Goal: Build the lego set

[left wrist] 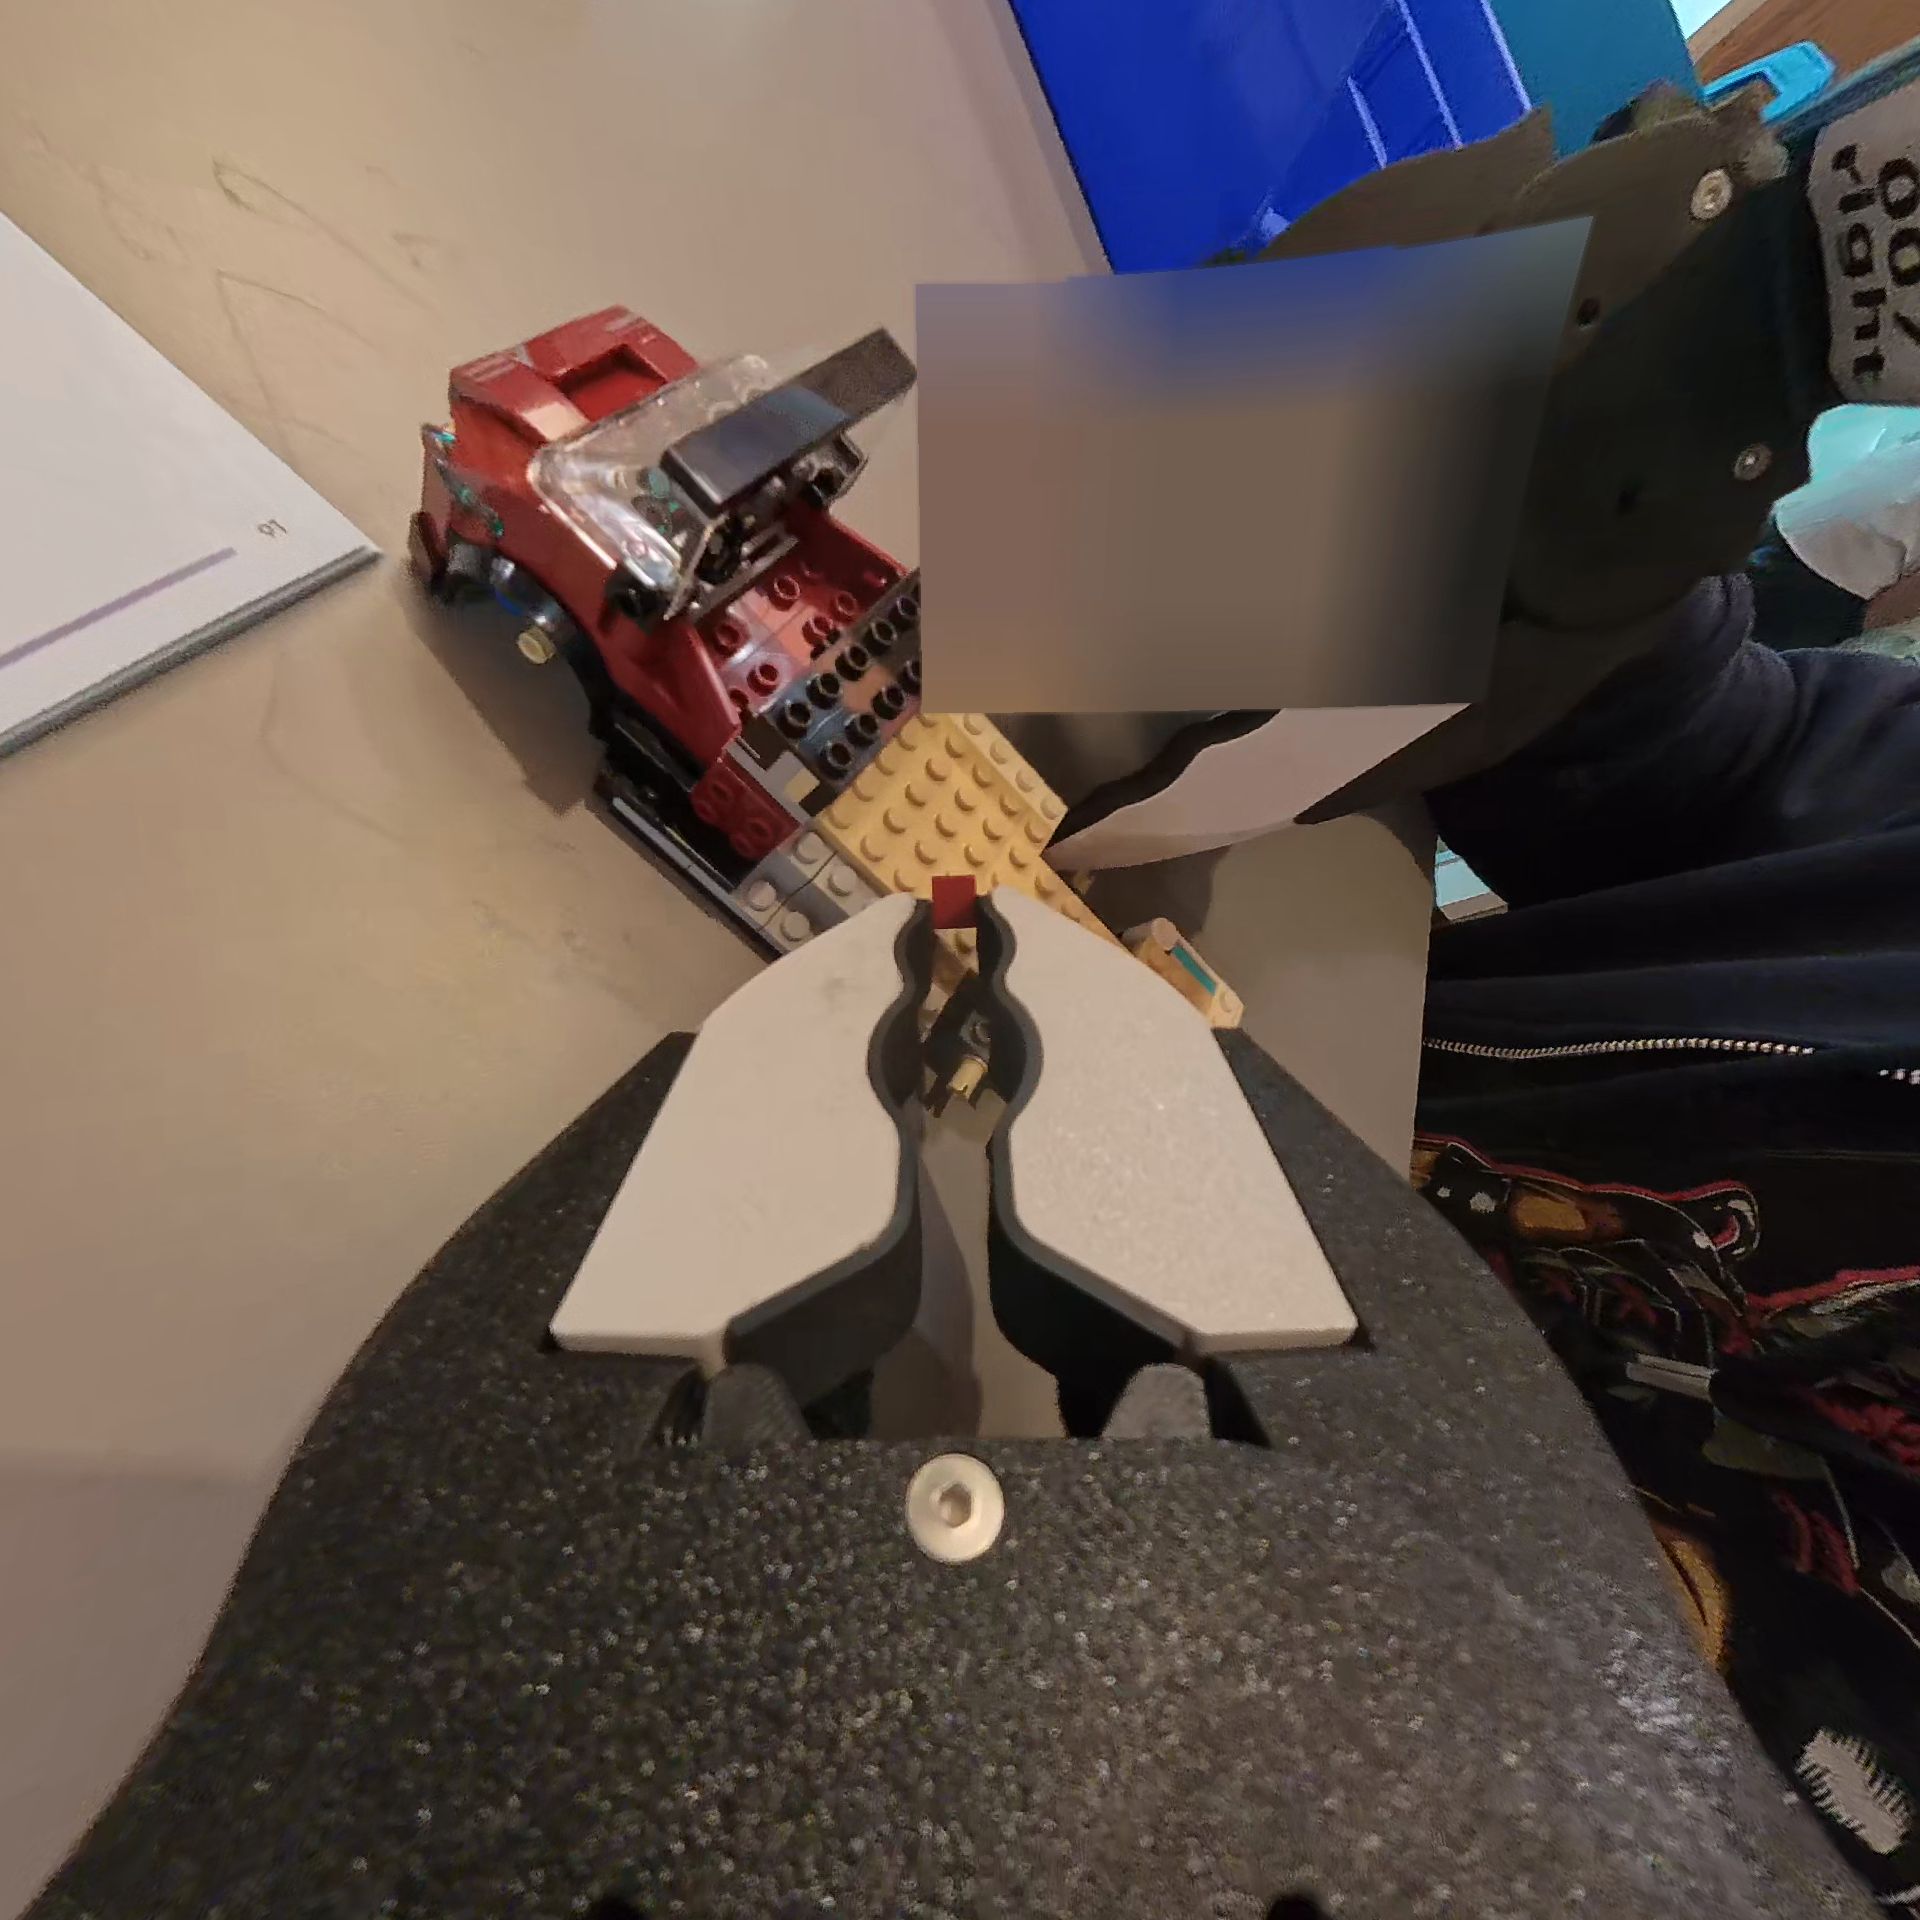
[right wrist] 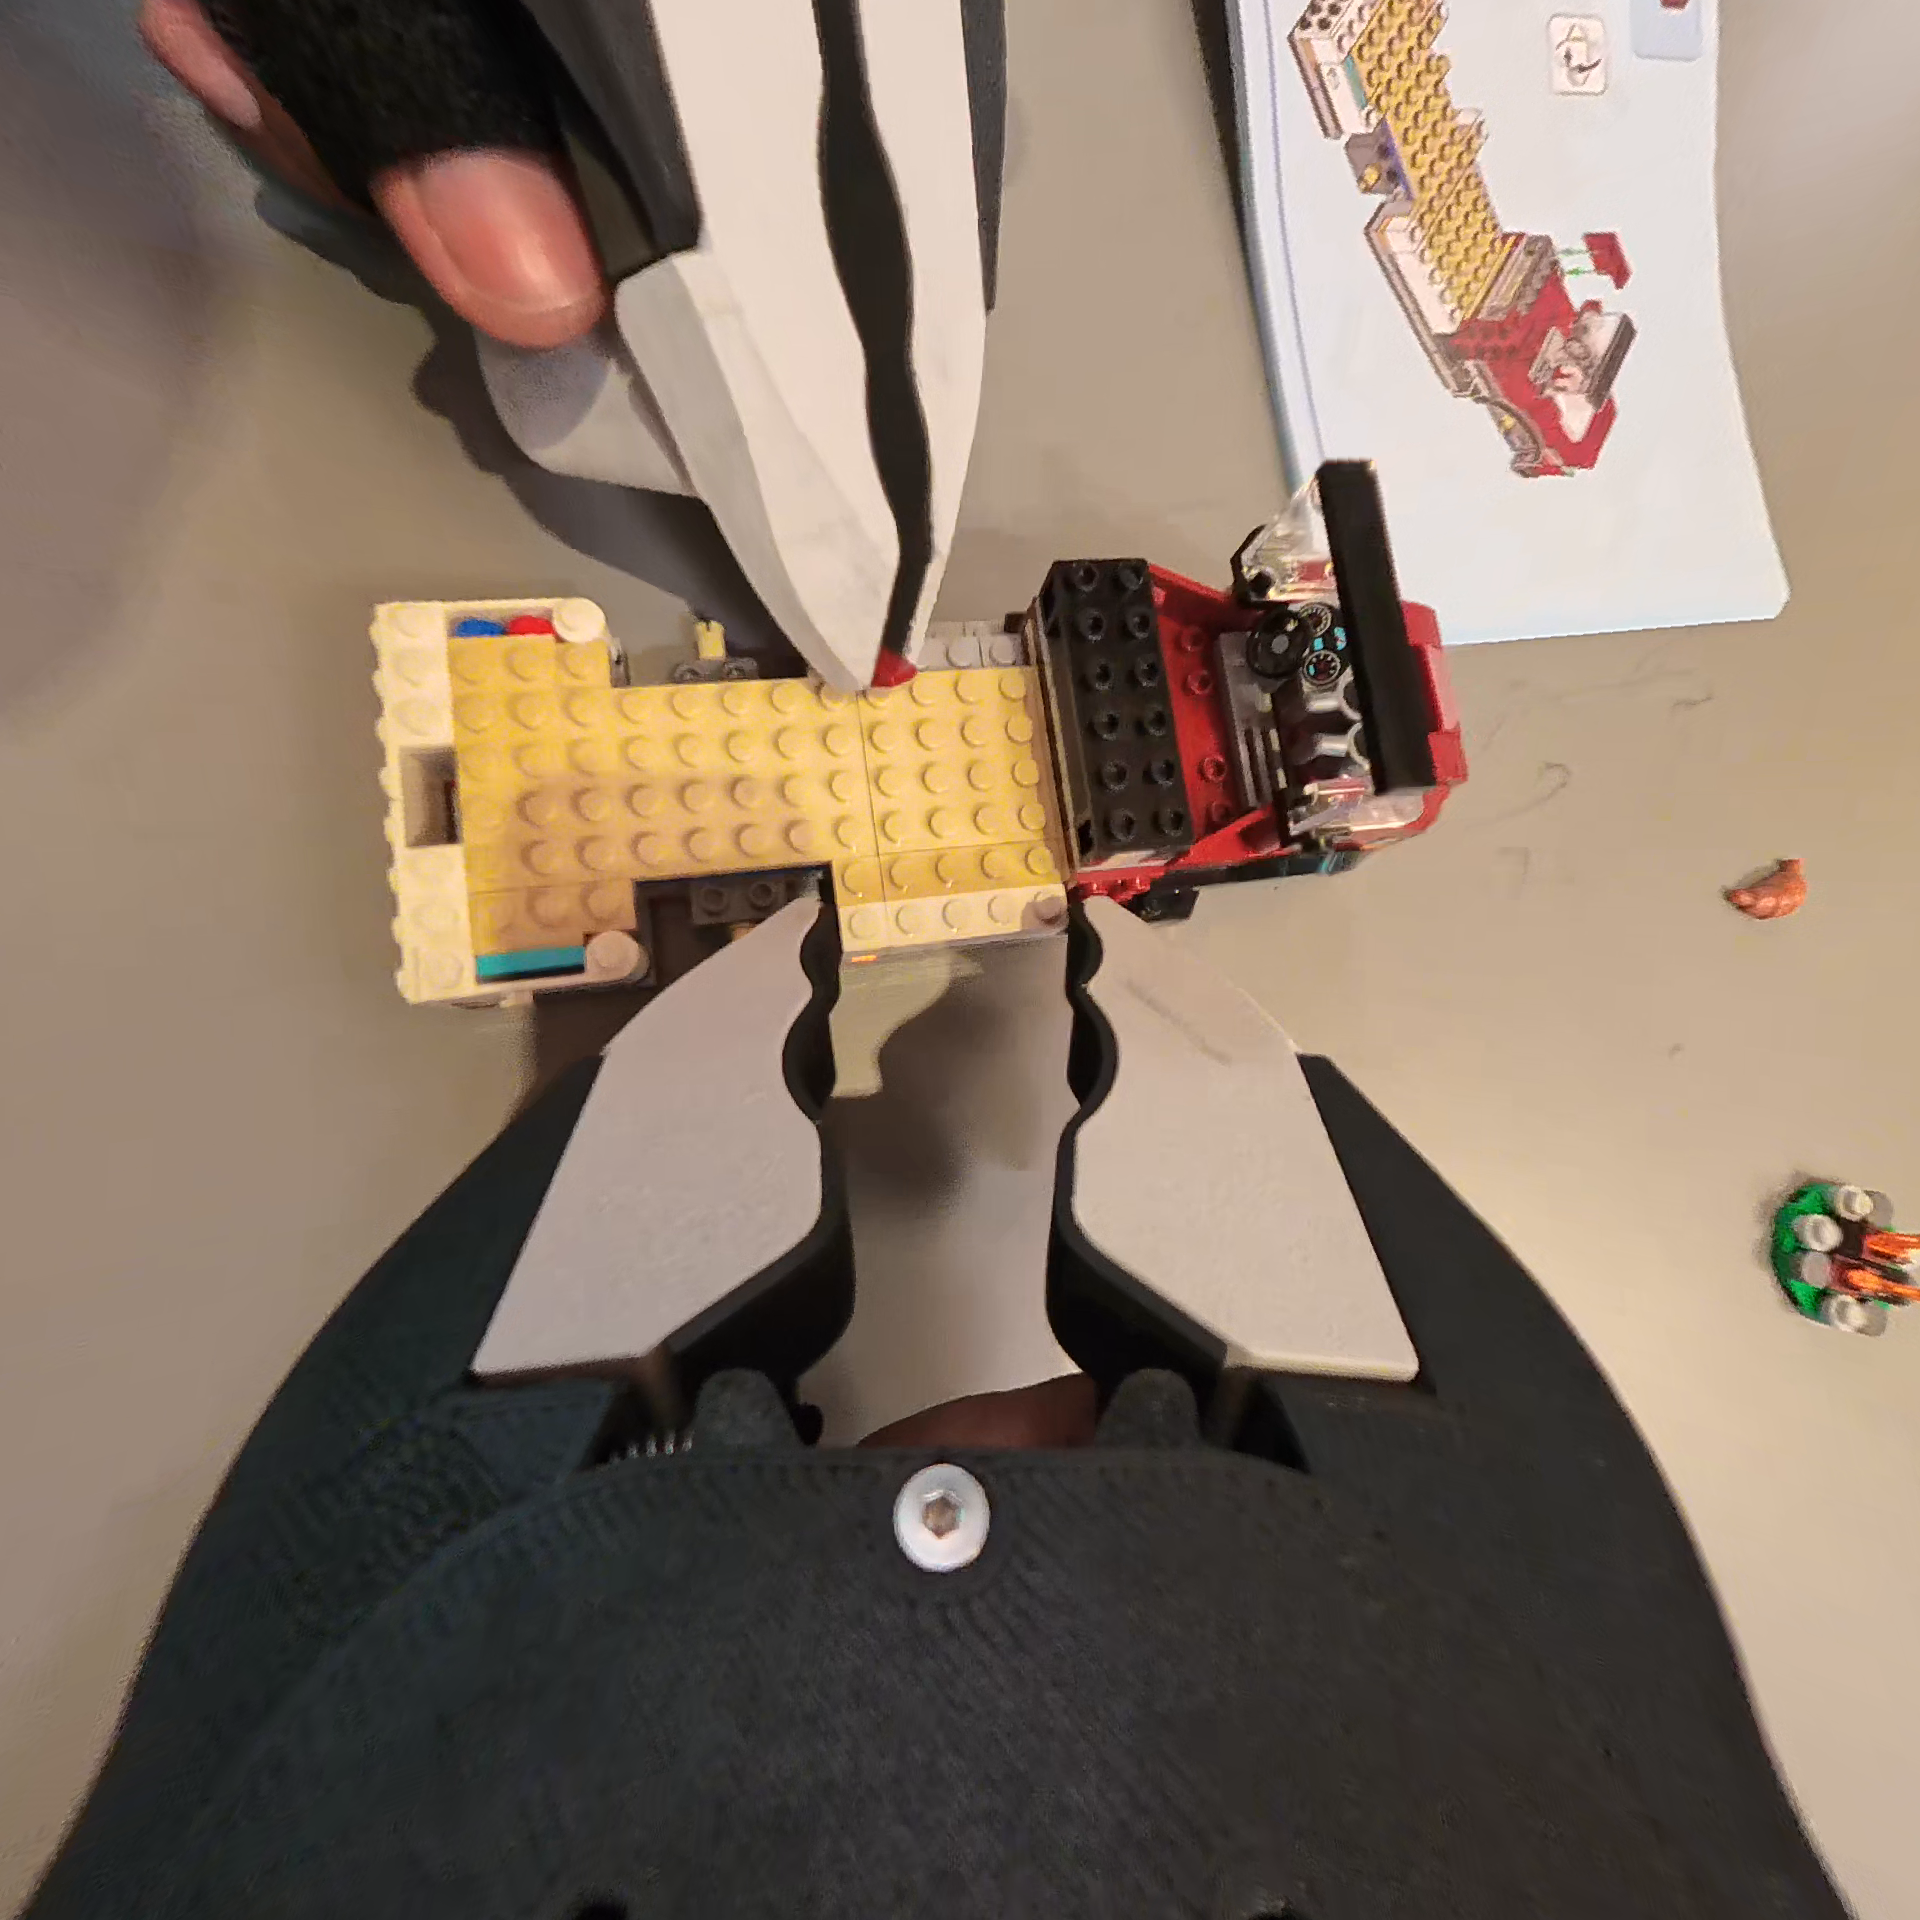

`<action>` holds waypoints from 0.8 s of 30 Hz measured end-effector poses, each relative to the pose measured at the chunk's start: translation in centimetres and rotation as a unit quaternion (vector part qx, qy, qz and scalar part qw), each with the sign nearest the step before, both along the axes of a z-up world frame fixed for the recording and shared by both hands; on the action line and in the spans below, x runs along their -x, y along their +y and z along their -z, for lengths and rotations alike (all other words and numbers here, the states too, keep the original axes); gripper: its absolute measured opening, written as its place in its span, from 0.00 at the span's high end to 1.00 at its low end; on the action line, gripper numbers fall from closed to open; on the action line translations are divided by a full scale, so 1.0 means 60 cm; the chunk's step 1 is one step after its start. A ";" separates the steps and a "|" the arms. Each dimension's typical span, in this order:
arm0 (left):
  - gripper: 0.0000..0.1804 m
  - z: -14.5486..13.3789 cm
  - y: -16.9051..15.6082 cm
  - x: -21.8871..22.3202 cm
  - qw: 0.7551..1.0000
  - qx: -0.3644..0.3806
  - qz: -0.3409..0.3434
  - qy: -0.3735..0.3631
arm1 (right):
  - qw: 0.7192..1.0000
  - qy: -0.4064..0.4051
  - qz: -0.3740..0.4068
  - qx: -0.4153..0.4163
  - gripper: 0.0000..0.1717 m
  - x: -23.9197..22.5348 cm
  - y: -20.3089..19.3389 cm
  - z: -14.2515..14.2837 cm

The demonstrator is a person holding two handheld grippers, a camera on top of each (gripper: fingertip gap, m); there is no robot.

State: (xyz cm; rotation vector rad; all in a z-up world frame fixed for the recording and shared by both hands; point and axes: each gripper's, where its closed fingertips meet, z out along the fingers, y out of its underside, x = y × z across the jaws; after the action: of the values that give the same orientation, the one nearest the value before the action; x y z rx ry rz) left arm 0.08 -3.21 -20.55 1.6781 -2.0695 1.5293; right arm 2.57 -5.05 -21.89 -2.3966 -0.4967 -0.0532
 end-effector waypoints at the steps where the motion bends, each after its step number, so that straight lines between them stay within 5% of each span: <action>1: 0.96 0.000 -0.003 0.003 1.000 0.000 0.002 0.000 | 1.000 0.002 -0.001 0.002 0.76 0.002 -0.002 0.002; 17: 0.96 -0.020 0.041 0.020 0.998 0.027 -0.038 -0.029 | 0.971 0.224 0.079 -0.017 0.67 -0.032 0.011 -0.025; 24: 0.96 -0.025 0.055 0.032 0.998 0.036 -0.047 -0.037 | 0.968 0.240 0.075 0.019 0.67 -0.026 0.034 -0.002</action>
State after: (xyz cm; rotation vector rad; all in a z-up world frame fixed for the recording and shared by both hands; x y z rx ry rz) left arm -1.84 0.07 -19.04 1.7416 -1.9692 1.6980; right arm 4.10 -3.00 -21.74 -2.3671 -0.0888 0.4639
